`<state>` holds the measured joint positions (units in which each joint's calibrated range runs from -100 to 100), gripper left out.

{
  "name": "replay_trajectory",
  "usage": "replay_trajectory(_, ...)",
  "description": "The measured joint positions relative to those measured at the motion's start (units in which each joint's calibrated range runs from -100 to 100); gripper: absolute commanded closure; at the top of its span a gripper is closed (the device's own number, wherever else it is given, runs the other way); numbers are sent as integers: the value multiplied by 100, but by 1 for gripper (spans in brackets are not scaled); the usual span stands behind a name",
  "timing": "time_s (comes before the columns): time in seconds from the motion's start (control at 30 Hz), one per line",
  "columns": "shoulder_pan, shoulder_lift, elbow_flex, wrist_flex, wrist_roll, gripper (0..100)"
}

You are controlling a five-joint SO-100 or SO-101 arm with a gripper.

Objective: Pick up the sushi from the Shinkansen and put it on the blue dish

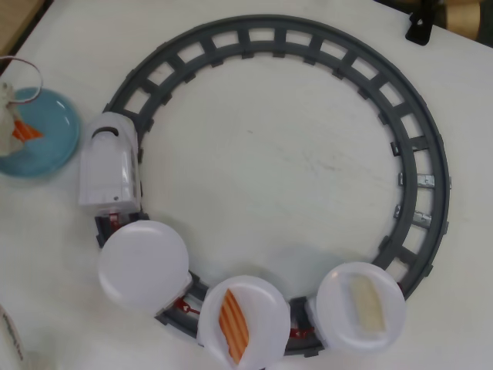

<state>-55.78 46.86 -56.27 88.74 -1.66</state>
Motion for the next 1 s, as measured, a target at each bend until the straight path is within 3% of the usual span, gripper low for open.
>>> replay_trajectory(0.47,0,945,-869,0,36,90)
replay_trajectory(0.77,0,962,-869,17,103,76)
replay_trajectory(1.0,-8,962,-1629,630,103,75)
